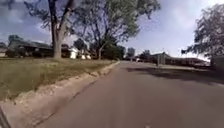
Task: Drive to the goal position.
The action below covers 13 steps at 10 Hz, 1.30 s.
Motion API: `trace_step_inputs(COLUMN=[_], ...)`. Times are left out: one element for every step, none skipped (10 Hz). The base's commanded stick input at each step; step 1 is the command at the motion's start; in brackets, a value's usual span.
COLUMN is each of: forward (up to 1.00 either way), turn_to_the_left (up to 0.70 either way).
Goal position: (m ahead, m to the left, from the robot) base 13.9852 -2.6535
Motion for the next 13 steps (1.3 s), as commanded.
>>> trace_step_inputs(forward=[1.00,1.00,1.00,1.00,1.00,1.00,1.00,1.00,1.00,1.00,1.00,1.00,1.00], turn_to_the_left=[0.00,0.00,0.00,-0.01,-0.24,-0.40,-0.33,-0.23,-0.01,0.00,0.00,0.00,0.00])
